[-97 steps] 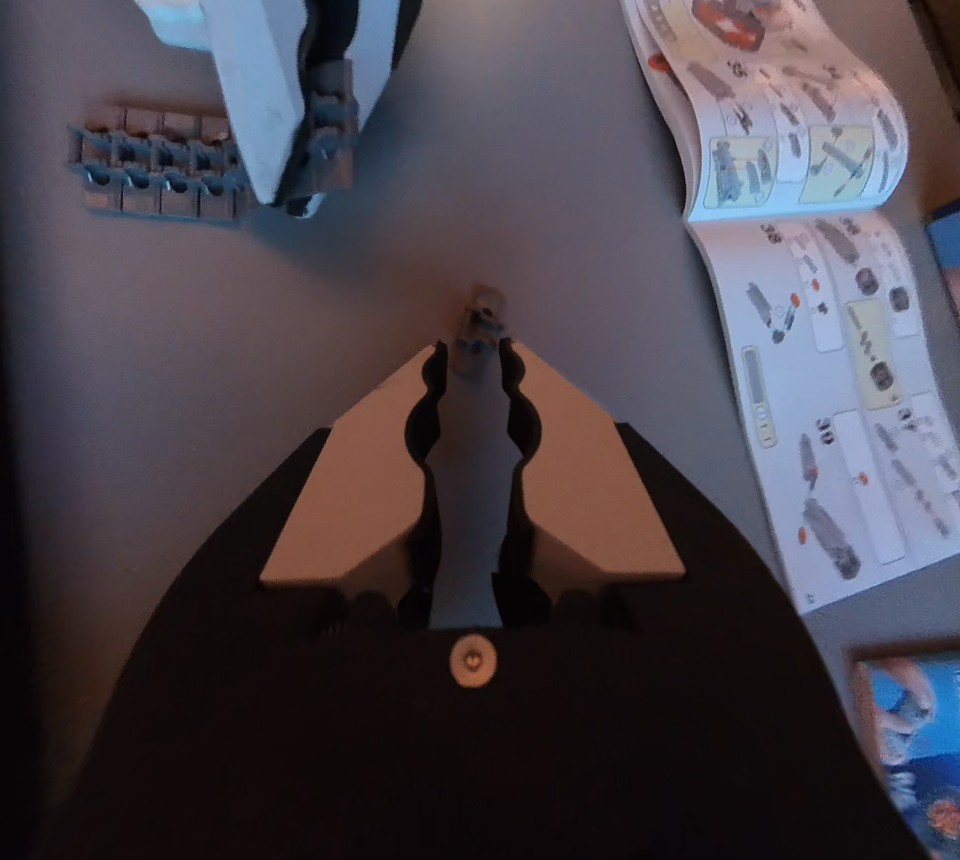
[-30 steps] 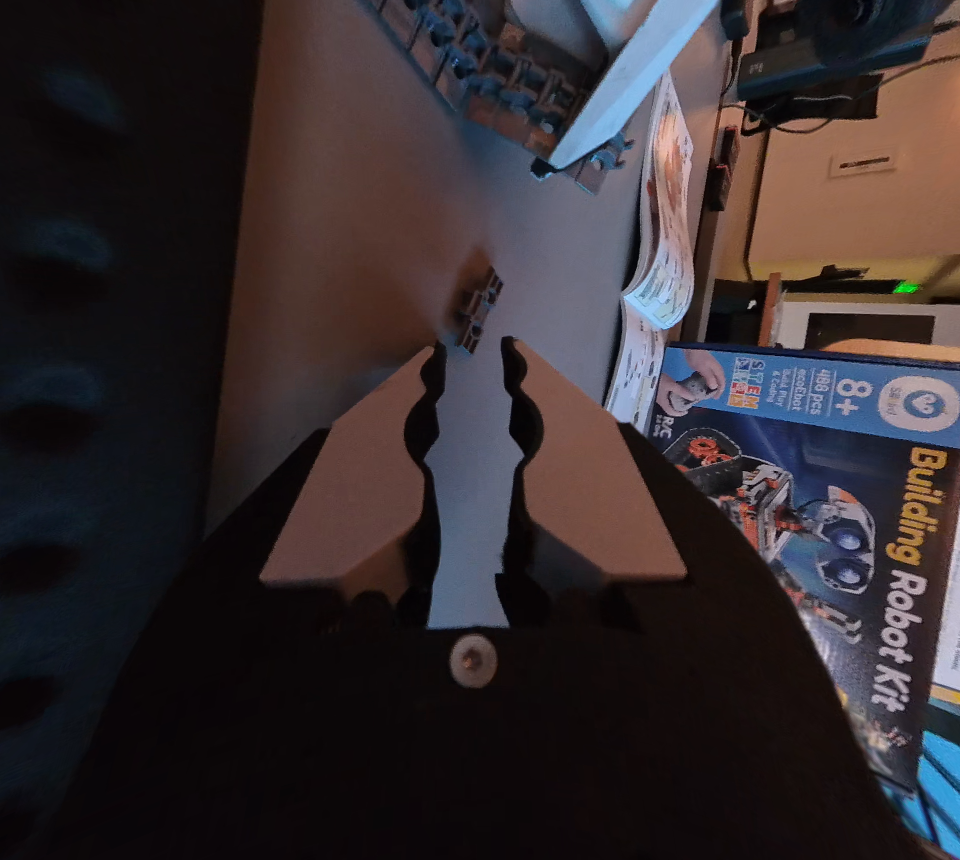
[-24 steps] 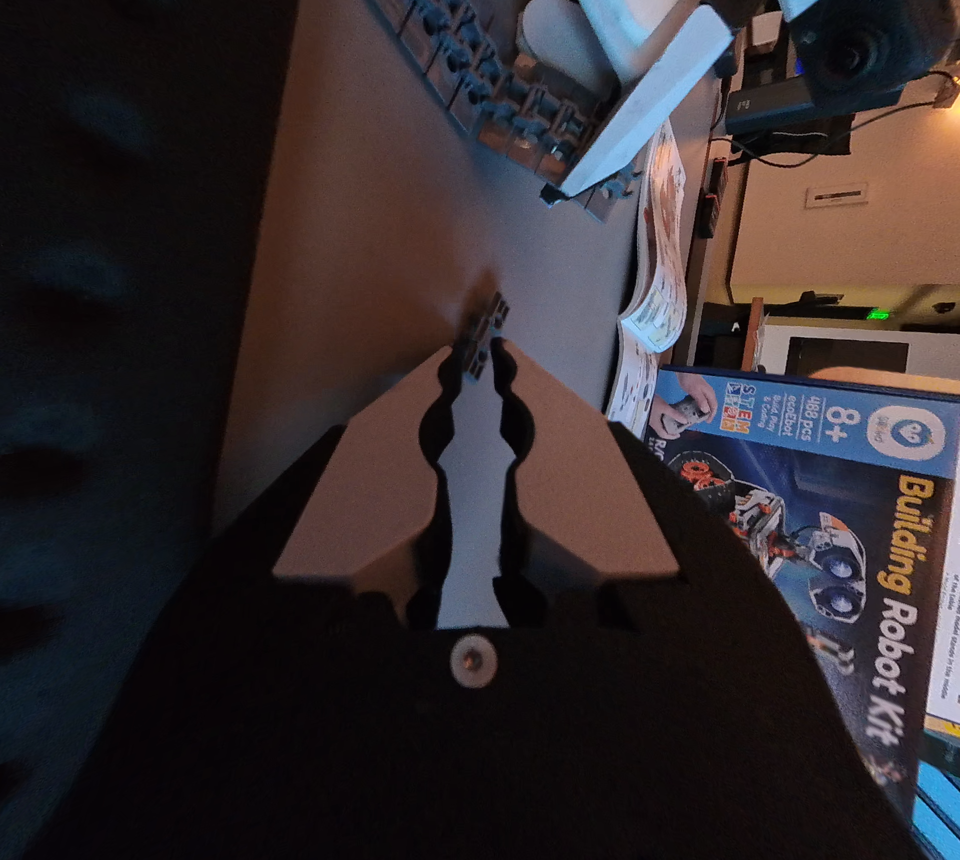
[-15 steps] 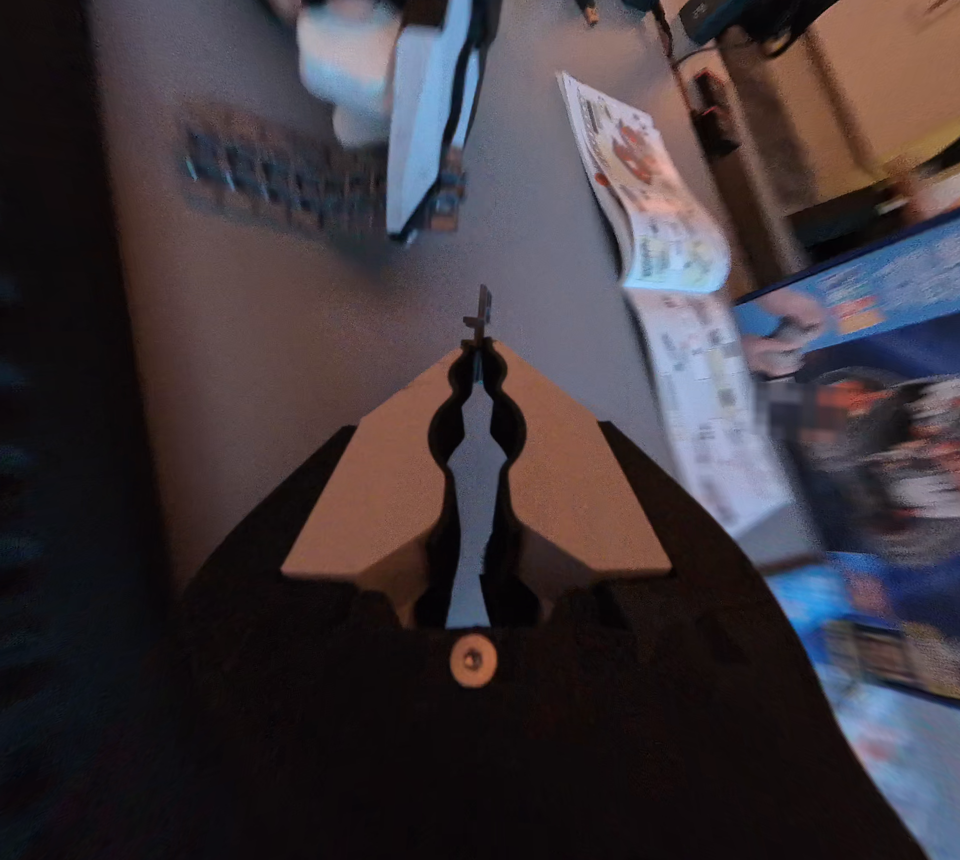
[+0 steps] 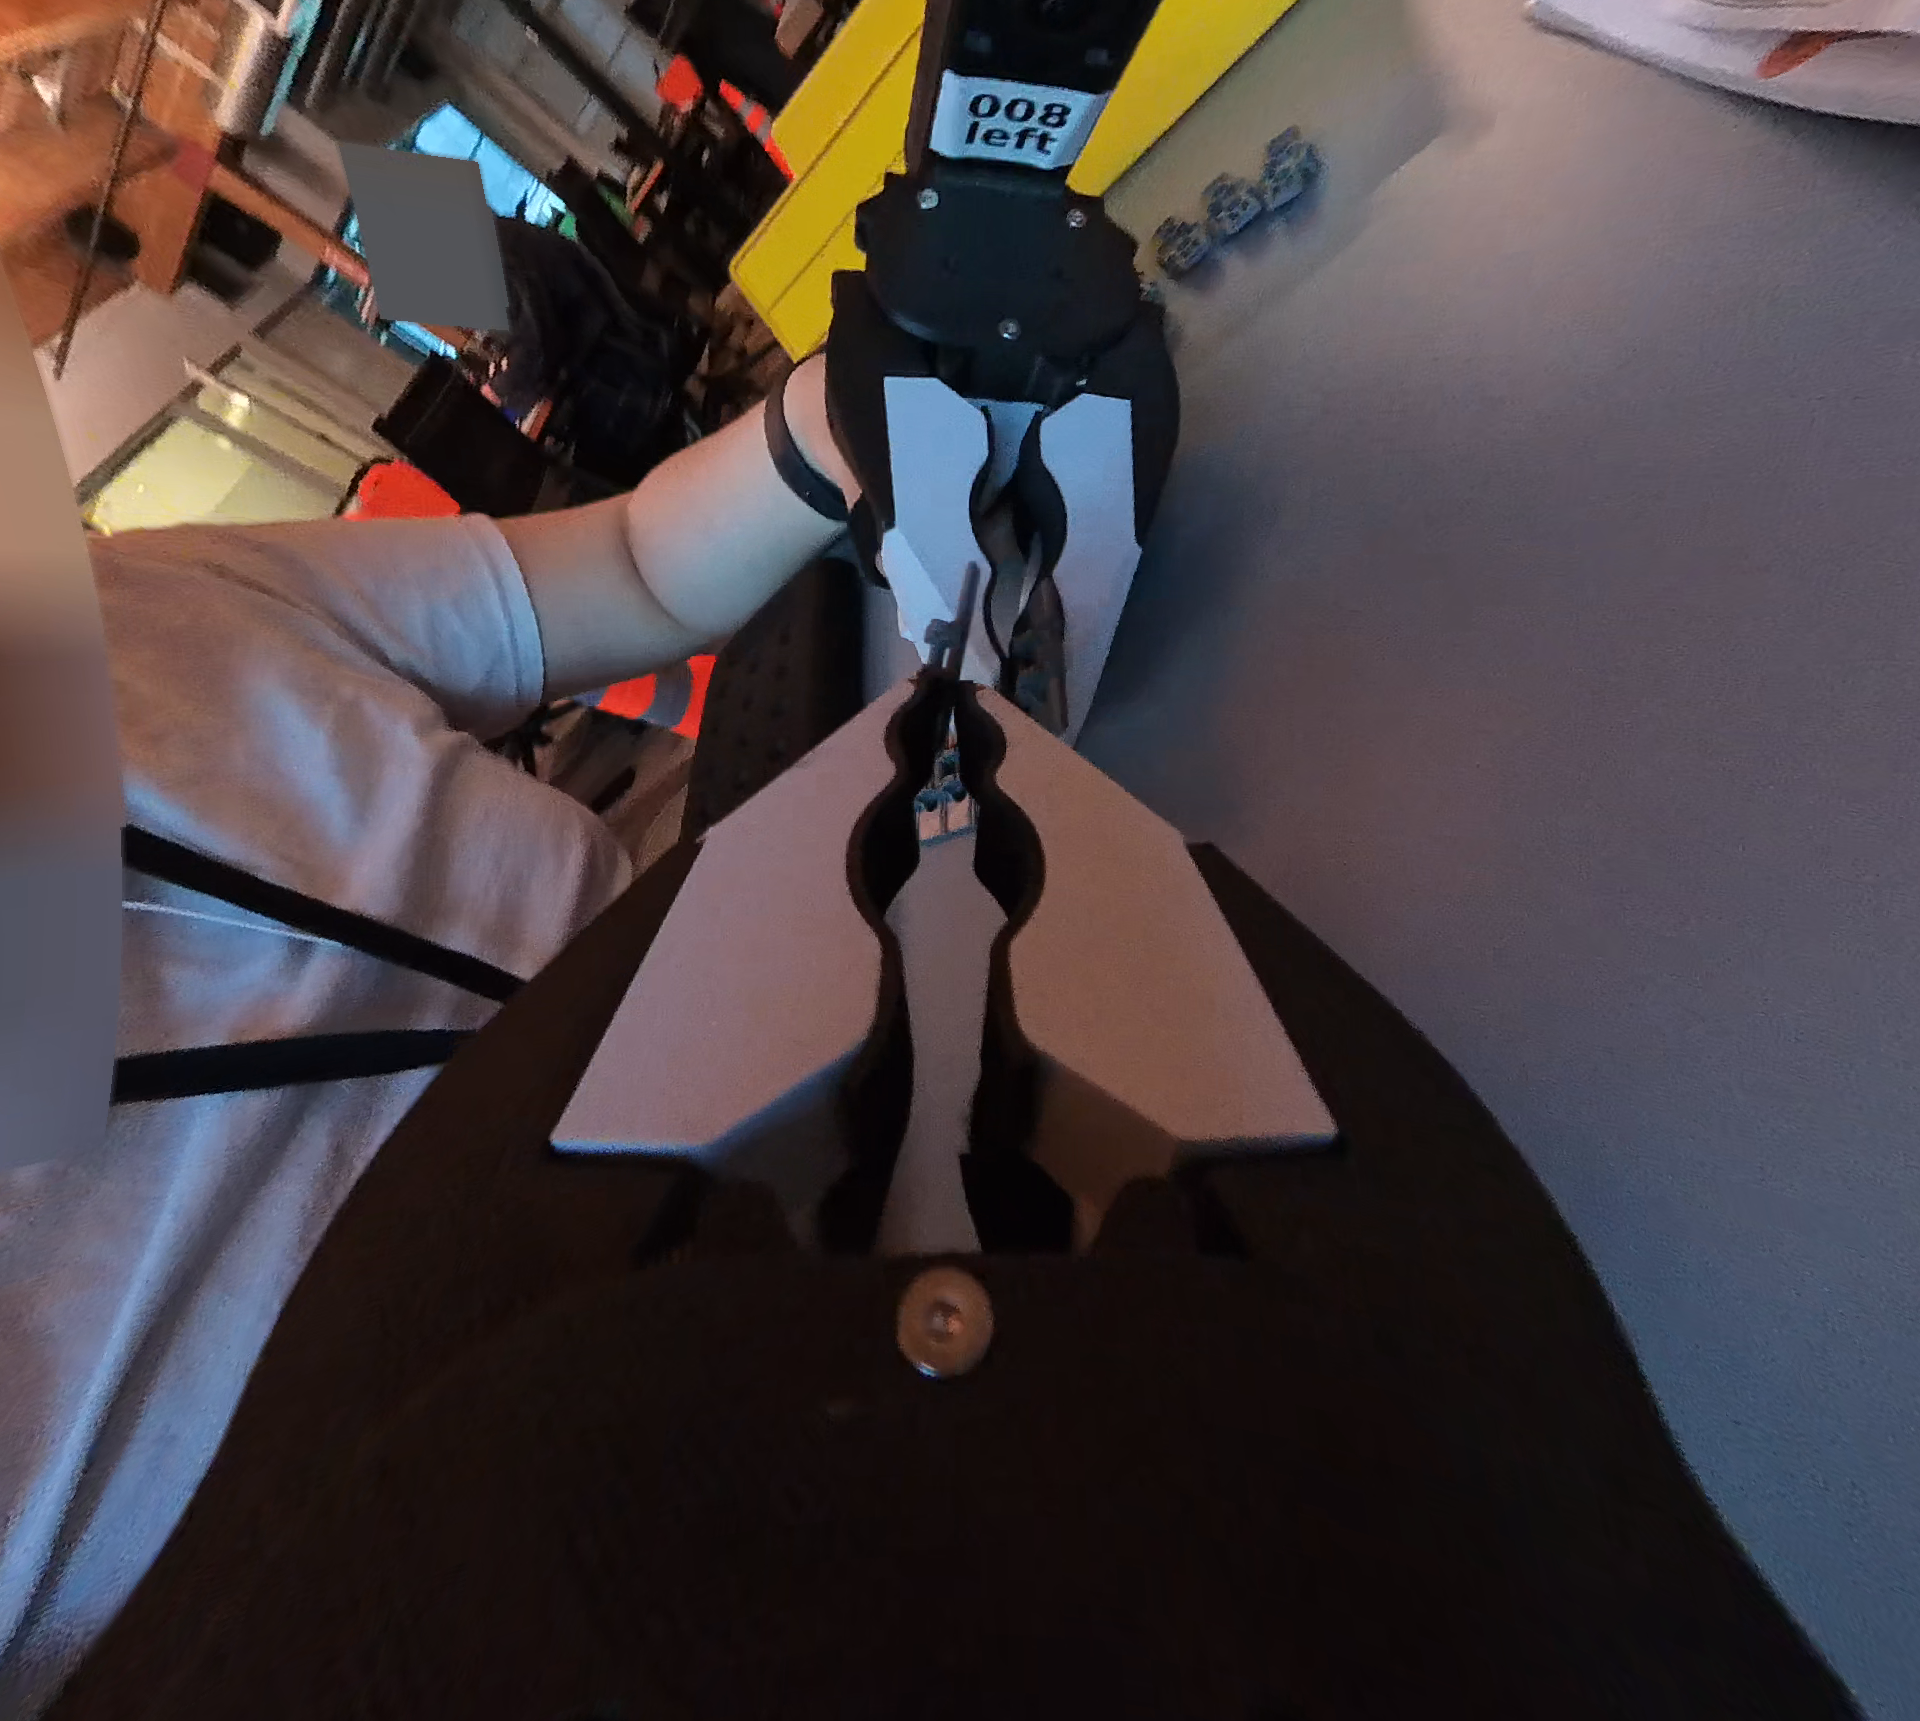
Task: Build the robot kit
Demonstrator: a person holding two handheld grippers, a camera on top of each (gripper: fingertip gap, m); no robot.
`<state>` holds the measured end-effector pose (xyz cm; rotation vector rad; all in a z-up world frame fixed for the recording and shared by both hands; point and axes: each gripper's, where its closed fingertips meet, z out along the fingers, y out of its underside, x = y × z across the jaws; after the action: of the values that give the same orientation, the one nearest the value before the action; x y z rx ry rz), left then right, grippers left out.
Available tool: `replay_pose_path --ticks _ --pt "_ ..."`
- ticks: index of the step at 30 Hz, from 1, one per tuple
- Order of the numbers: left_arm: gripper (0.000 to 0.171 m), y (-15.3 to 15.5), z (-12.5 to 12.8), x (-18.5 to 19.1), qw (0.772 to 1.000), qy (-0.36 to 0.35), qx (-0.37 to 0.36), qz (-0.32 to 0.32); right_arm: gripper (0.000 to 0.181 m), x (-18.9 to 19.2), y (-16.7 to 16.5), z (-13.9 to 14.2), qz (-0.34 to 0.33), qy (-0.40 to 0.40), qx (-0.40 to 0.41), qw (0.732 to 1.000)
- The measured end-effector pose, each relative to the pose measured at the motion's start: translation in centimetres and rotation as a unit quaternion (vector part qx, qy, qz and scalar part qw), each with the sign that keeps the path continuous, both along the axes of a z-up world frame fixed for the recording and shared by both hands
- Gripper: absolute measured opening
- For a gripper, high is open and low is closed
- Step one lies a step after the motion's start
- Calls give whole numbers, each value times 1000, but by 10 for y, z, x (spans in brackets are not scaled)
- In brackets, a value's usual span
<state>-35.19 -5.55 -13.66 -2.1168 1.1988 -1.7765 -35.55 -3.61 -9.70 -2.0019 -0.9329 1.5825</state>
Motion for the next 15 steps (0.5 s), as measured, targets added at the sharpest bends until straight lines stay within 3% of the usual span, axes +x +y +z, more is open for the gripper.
replay_pose_path --ticks 4,10,15 --pt "6 -1 0 0 1000 0 -1 -2 2 -9 3 -3 18 -31 25 999" --pt "7 -5 -2 0 1000 7 3 -15 2 -8 11 -15 16 -118 124 985" --pt "6 -5 -1 0 1000 4 -3 -13 1 -13 6 -15 28 -130 138 982"
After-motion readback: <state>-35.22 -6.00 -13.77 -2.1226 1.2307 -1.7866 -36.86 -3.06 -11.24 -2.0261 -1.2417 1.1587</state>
